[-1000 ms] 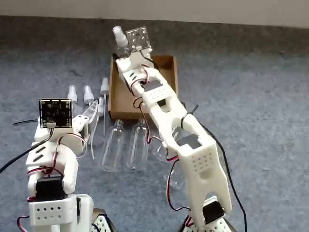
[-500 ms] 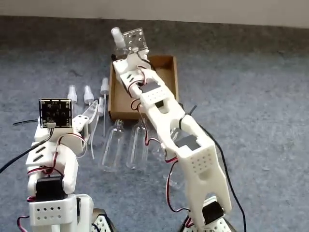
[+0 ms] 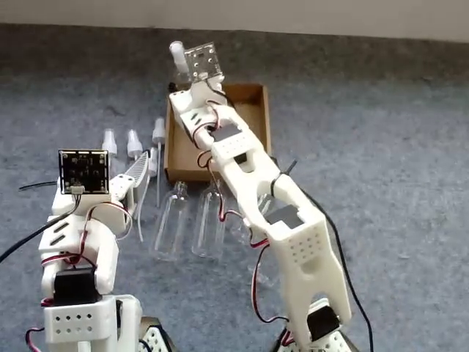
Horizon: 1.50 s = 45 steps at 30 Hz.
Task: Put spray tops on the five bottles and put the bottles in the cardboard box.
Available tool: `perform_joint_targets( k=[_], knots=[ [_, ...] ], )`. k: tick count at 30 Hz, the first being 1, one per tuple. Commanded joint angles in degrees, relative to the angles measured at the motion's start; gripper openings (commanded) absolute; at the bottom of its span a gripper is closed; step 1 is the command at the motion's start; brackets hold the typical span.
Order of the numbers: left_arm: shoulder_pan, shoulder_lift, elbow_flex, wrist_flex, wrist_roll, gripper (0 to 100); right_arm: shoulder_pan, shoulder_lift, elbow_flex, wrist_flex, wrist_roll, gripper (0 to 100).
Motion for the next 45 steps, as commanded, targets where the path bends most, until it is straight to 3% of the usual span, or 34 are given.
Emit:
perform_joint_targets(
  k=[1, 5, 29, 40, 45],
  knots=[
    [-0.4, -0.1, -1.0, -1.1, -0.3, 28, -0.7, -1.7, -0.9, -0.9, 0.5, 19.6],
    [-0.4, -0.1, -1.0, -1.1, -0.3, 28, -0.7, -1.8, -1.0, -0.2, 0.4, 24.5],
    [-0.3, -0.1, -0.9, -1.0, -0.3, 28, -0.2, -1.8, -16.4, 9.5, 0.4, 24.5],
    [-0.3, 0.0, -0.9, -1.0, -0.3, 28, -0.7, -1.7, -38.9, 26.9, 0.4, 24.5],
    [-0.3, 0.0, -0.9, -1.0, -0.3, 28, -0.6, -1.8, -51.2, 41.4, 0.4, 24.5]
  ],
)
